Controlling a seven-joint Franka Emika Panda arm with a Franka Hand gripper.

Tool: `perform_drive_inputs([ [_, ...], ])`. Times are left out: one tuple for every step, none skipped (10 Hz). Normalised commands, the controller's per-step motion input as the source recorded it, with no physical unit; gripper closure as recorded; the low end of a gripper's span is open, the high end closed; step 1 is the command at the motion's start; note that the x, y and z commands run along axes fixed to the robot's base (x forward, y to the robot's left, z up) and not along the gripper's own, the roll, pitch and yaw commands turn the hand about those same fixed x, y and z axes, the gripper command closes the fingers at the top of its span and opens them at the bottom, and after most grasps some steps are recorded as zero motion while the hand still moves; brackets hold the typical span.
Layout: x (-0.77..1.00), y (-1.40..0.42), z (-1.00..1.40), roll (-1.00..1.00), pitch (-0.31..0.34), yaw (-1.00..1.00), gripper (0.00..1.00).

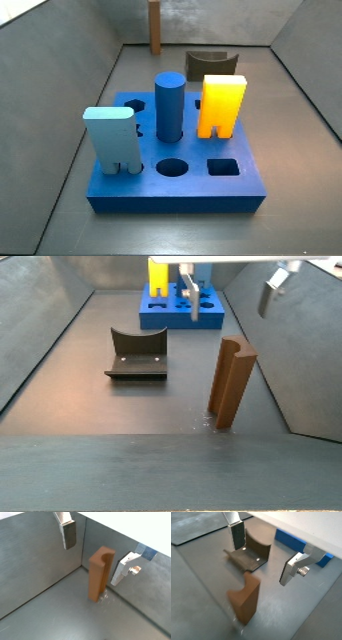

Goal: Pick up the arch object. Move up. Rotate the arch object. Move to above the board. Insert the arch object.
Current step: Pick up the arch object.

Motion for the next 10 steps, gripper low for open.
perform_drive_inputs([
  [0.12,0.63,-0.31,-0.26,-0.074,0.29,0.0],
  [0.0,0.53,-0.48,-0.19,-0.144,0.27,0.0],
  [0.0,0.41,-0.57,-0.12,-0.156,0.22,0.0],
  [0.0,0.25,-0.65,-0.06,-0.21,0.18,0.0],
  [-0.06,0.05,-0.56,-0.05,-0.233,0.08,0.0],
  [0.0,0.0,0.0,-0.02,0.027,0.02,0.0],
  [0.0,-0.02,-0.22,0.0,-0.021,0.0,0.0],
  [-0.21,-0.01,-0.28,0.0,-0.066,0.0,0.0],
  [-0.1,0.0,-0.13,-0.01,-0.023,0.01,0.0],
  [0.0,0.0,0.0,-0.01,0.0,0.0,0.0],
])
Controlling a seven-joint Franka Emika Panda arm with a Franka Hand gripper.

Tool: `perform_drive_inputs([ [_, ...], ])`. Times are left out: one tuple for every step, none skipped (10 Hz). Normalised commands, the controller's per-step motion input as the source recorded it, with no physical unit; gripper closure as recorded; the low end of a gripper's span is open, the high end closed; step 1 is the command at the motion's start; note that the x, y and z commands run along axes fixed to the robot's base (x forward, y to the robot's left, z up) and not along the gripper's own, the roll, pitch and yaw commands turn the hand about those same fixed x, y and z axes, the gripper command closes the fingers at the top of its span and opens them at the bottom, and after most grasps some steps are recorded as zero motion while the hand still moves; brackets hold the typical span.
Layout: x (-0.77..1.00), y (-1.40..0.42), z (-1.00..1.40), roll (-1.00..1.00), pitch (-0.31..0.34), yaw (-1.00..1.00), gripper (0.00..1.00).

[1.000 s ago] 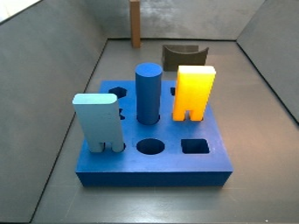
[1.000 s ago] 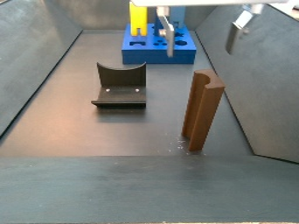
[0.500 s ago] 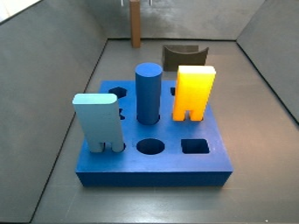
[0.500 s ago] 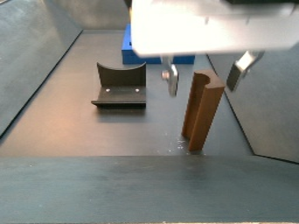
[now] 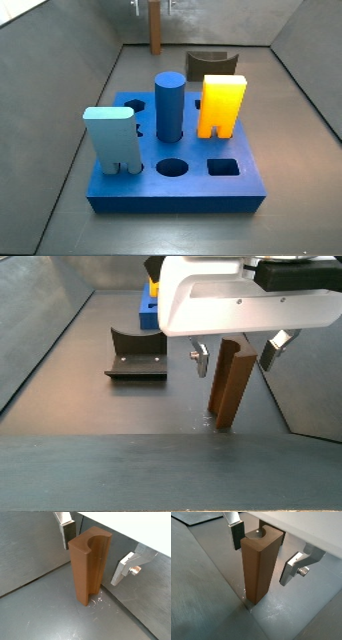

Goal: Pick up the arch object. Move up. Rotate the arch object. Move to above the board. Insert the arch object.
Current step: Pick up the arch object.

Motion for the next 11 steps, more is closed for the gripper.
perform_drive_inputs([
  [0.0,0.0,0.0,0.0,0.0,0.0,1.0],
  [0.0,0.0,0.0,0.0,0.0,0.0,1.0],
  [0.0,0.0,0.0,0.0,0.0,0.0,1.0],
  [0.0,0.0,0.0,0.0,0.0,0.0,1.0],
  [0.0,0.0,0.0,0.0,0.0,0.0,1.0],
  [0.0,0.0,0.0,0.0,0.0,0.0,1.0],
  [0.0,0.0,0.0,0.0,0.0,0.0,1.0],
  [0.0,0.0,0.0,0.0,0.0,0.0,1.0],
  [0.0,0.0,0.0,0.0,0.0,0.0,1.0],
  [0.0,0.0,0.0,0.0,0.0,0.0,1.0],
  [0.0,0.0,0.0,0.0,0.0,0.0,1.0],
])
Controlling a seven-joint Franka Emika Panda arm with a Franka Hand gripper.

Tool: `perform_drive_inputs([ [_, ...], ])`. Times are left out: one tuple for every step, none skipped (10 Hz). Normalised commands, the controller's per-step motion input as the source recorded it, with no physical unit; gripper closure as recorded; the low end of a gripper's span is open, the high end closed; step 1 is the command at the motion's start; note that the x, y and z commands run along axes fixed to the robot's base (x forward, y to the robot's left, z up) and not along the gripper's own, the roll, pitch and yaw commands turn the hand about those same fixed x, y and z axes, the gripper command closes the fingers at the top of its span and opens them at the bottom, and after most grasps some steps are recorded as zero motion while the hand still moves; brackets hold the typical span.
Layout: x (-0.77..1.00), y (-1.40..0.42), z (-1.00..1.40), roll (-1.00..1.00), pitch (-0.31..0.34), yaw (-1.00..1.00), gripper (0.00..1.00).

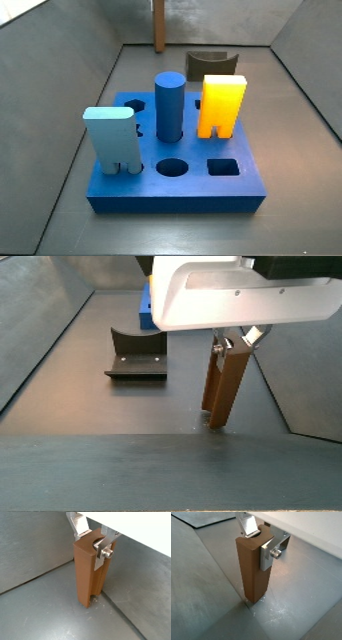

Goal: Pick up the arch object. Move up. Rotate the arch object. Move to above the board. Insert the arch object.
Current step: Pick up the arch object, then move up.

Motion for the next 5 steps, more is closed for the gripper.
perform_drive_inputs([
  [0.0,0.0,0.0,0.0,0.0,0.0,1.0],
  [0.0,0.0,0.0,0.0,0.0,0.0,1.0],
  [0.0,0.0,0.83,0.0,0.0,0.0,1.0],
  [0.01,-0.06,0.79,-0.01,0.019,-0.04,1.0],
  [-0.01,-0.04,0.62,0.0,0.053,-0.04,1.0],
])
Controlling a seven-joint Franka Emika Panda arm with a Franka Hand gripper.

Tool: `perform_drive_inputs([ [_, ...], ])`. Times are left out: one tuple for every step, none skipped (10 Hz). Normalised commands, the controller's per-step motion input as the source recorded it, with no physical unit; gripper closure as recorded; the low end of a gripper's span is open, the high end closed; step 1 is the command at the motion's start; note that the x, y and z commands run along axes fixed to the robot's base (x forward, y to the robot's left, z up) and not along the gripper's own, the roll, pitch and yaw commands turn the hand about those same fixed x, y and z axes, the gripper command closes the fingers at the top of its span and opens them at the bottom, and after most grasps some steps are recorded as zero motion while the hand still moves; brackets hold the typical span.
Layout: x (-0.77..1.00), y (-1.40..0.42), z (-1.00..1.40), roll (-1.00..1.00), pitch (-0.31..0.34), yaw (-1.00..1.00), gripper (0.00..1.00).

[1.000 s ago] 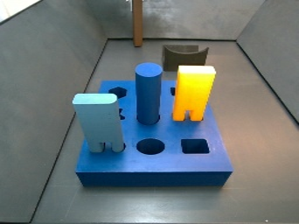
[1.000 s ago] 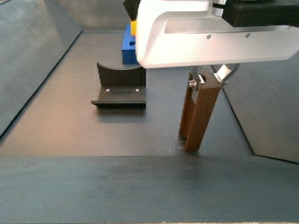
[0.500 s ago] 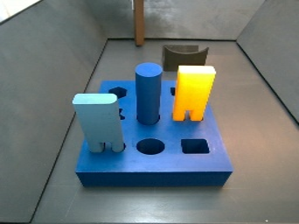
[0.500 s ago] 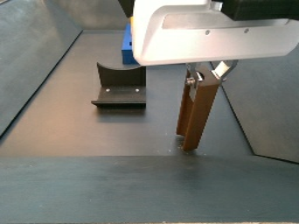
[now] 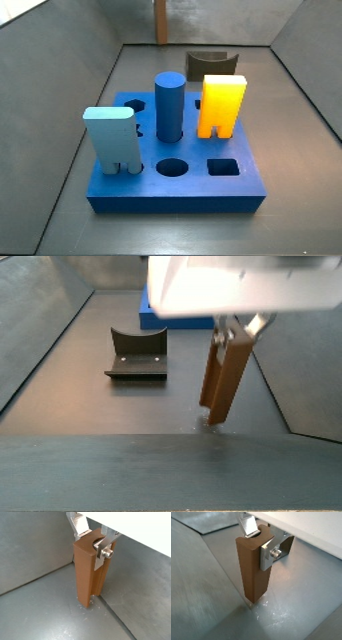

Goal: Pick up the arch object. Move up. Rotate the arch object. Move to above the board. Insert the arch object.
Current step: Move up, then rotate the arch object.

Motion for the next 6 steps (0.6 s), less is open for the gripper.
perform_drive_inputs([
  [0.0,-0.02,0.47,0.01,0.069,-0.03,1.0],
  [0.0,-0.01,0.35,0.02,0.077,-0.03,1.0],
  [-0.06,-1.0,0.34,0.0,0.0,0.0,1.0],
  [-0.06,-1.0,0.27,0.01,0.012,0.03,1.0],
  [-0.07,-1.0,0.25,0.04,-0.001,0.04,1.0],
  [-0.07,-1.0,0.23,0.07,-0.005,0.04,1.0],
])
